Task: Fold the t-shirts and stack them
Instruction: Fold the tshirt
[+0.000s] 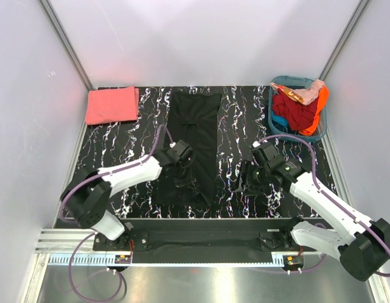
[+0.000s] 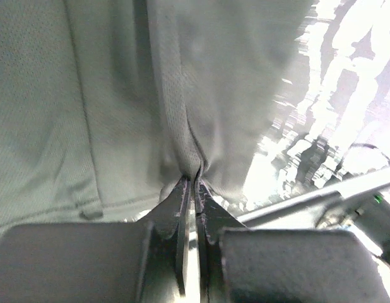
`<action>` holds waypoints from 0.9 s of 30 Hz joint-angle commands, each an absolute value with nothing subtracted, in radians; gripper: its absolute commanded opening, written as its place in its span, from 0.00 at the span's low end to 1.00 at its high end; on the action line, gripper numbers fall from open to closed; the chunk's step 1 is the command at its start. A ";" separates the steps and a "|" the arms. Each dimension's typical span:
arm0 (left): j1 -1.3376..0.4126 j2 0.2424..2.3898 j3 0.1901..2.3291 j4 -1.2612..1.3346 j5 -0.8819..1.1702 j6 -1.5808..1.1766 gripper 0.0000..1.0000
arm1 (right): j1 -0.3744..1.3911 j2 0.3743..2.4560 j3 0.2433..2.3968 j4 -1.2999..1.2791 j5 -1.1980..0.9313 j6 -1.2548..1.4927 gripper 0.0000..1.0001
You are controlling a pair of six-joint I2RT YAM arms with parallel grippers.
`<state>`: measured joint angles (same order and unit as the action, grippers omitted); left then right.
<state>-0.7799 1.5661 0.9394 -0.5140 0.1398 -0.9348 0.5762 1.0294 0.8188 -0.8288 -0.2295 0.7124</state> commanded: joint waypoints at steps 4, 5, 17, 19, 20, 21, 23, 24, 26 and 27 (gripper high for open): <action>-0.785 1.440 0.885 -0.505 0.120 -0.891 0.09 | 0.583 1.086 0.827 -0.749 -0.265 0.696 0.57; -0.784 1.437 0.879 -0.508 0.120 -0.891 0.08 | 0.583 1.098 0.830 -0.746 -0.270 0.698 0.57; -0.782 1.364 0.819 -0.594 0.025 -0.900 0.34 | 0.583 1.166 0.816 -0.715 -0.288 0.683 0.57; -0.782 1.355 0.816 -0.595 0.026 -0.894 0.35 | 0.584 1.170 0.808 -0.701 -0.296 0.683 0.57; -0.782 1.347 0.813 -0.589 0.034 -0.893 0.35 | 0.586 1.173 0.802 -0.693 -0.301 0.686 0.57; -0.782 1.341 0.807 -0.586 0.041 -0.893 0.35 | 0.587 1.181 0.799 -0.687 -0.307 0.686 0.57; -0.782 1.335 0.801 -0.575 0.051 -0.887 0.36 | 0.597 1.195 0.798 -0.666 -0.316 0.684 0.57; -0.784 1.330 0.795 -0.548 0.070 -0.871 0.36 | 0.600 1.213 0.799 -0.661 -0.316 0.686 0.57; -0.782 1.322 0.787 -0.509 0.095 -0.858 0.36 | 0.618 1.235 0.808 -0.644 -0.321 0.689 0.56; -0.782 1.328 0.781 -0.462 0.119 -0.847 0.36 | 0.624 1.256 0.811 -0.635 -0.322 0.693 0.56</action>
<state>-0.7803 1.3544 0.7940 -0.5671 0.0780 -0.8860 0.5976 1.2232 0.8024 -0.6914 -0.2920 0.6971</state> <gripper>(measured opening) 0.363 0.567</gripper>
